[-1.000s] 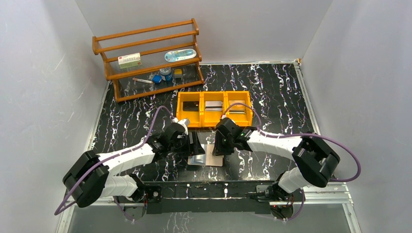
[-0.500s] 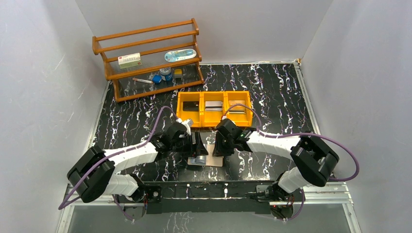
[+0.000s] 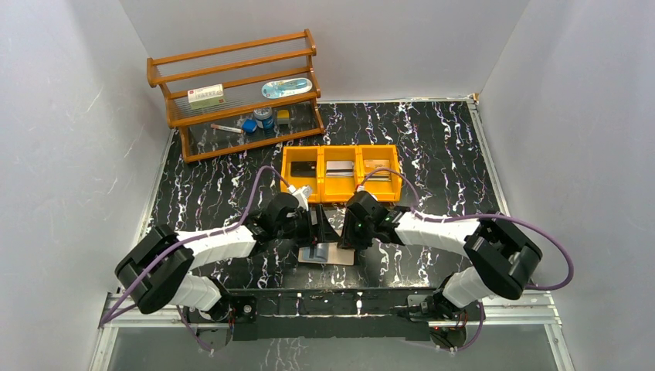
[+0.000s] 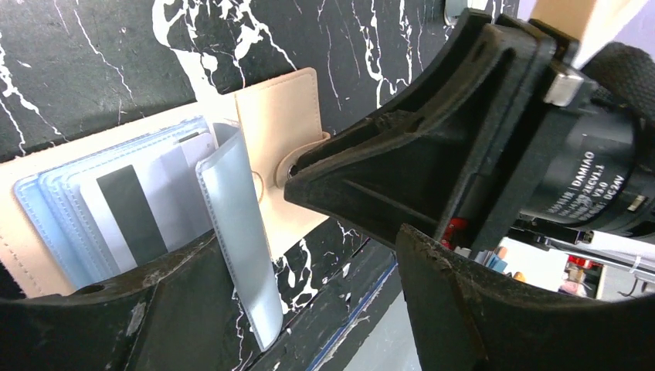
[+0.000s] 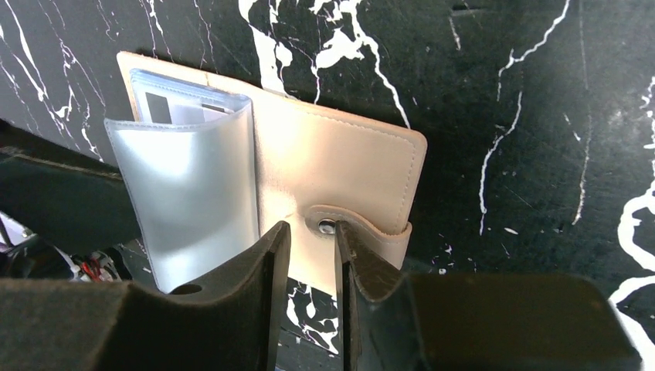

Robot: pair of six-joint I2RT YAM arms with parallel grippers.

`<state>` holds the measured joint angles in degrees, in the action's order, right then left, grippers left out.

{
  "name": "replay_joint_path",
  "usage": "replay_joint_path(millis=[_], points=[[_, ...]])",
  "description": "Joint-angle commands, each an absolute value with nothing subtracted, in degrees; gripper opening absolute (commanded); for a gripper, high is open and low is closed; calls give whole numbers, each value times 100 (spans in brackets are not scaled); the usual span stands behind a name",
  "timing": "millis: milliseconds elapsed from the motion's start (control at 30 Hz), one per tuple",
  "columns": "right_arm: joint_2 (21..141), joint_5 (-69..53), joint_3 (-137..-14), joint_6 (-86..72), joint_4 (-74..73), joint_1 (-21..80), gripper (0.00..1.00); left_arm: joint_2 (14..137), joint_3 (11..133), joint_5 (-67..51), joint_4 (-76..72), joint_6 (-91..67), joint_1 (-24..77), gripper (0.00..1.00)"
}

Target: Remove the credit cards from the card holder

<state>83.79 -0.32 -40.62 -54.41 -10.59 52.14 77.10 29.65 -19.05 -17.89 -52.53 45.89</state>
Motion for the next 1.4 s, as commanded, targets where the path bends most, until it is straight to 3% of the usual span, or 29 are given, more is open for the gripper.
replay_joint_path(millis=[0, 267, 533, 767, 967, 1233, 1367], points=[[7984, 126, -3775, -5665, -742, 5211, 38, 7813, 2828, -2137, -2318, -5477, 4627, 71], [7339, 301, -3759, -5748, -783, 5174, 40, 7943, 2822, -2238, -2603, -5575, 4668, 70], [6552, 1731, -3799, -6341, -2046, 5168, 40, 8283, 2988, -2189, -2627, -5550, 4825, 63], [5776, 1977, -3339, -6596, -1949, 5155, 42, 8824, 3262, -2096, -2716, -5500, 5067, 59], [5839, 1425, -3346, -6252, -1557, 5121, 42, 9066, 3347, -1840, -2333, -5424, 5145, 57], [6690, 199, -3682, -5858, -760, 4888, 23, 8714, 3215, -1500, -2065, -5289, 5216, 41], [7049, -258, -3922, -5665, -489, 4792, 21, 8759, 3231, -1772, -2101, -5159, 5221, 38]])
